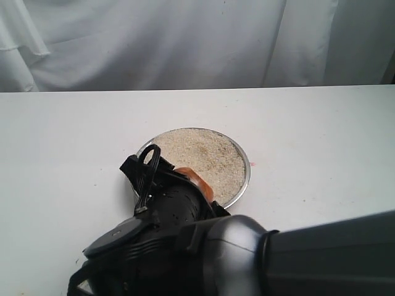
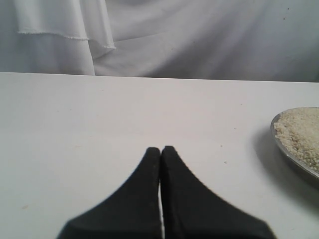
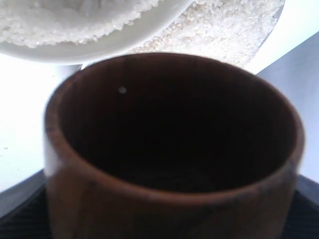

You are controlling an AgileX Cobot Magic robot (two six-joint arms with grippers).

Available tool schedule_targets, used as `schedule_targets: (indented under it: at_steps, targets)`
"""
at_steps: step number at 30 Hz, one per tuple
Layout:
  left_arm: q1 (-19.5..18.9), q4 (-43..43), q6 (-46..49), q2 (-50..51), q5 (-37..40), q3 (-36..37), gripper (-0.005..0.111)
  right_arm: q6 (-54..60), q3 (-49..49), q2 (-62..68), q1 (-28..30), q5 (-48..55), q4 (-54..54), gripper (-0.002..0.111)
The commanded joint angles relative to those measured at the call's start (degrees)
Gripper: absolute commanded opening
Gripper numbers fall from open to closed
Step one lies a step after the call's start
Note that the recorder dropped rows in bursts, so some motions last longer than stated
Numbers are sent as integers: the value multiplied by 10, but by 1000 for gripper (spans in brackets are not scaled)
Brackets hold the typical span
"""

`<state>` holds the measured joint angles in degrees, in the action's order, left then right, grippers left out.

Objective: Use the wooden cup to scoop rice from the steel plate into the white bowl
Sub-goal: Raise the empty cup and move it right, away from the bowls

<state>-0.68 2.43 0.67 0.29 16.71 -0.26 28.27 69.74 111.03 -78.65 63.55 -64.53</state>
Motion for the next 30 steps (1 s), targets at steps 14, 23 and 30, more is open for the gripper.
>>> schedule_targets:
  at_steps: [14, 23, 30]
  targets:
    - [1, 0, -2, -3, -4, 3, 0, -51, -1, -96, 59, -80, 160, 0]
    - [1, 0, -2, -3, -4, 3, 0, -19, -1, -150, 144, -183, 375, 0]
    - [1, 0, -2, -3, -4, 3, 0, 17, -1, -155, 160, -198, 420, 0]
